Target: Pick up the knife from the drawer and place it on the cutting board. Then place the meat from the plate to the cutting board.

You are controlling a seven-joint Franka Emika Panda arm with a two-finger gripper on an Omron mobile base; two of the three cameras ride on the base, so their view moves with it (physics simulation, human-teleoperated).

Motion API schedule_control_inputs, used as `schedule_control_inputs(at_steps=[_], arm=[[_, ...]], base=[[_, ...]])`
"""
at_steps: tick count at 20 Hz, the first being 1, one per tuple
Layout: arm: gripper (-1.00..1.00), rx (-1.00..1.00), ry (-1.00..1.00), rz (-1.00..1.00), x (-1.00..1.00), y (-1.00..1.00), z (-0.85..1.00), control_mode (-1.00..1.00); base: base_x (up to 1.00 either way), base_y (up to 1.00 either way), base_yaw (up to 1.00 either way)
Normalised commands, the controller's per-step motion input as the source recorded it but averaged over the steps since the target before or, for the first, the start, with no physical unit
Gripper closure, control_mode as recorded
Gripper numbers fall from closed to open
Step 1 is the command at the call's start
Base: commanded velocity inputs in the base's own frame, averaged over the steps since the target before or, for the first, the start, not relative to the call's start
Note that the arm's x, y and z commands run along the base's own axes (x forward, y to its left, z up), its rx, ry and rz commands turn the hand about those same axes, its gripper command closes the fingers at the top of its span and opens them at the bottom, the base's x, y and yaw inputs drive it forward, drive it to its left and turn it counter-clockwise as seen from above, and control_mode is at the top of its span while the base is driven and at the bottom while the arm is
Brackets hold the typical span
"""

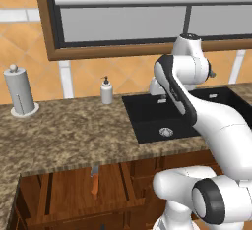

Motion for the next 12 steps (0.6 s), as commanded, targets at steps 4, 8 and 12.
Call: schedule_control_inputs(at_steps=[4,8,12], arm=[[-1.0,0.0,0.0,-0.02,-0.29,-0.06,-0.09,-1.0],[-1.0,0.0,0.0,-0.01,-0.76,-0.38,-0.26,-1.0],[-1.0,0.0,0.02,0.0,-0.62,-0.05,-0.21,-1.0]], base=[[0.0,0.0,0.0],[0.0,0.0,0.0],[0.0,0.0,0.0]])
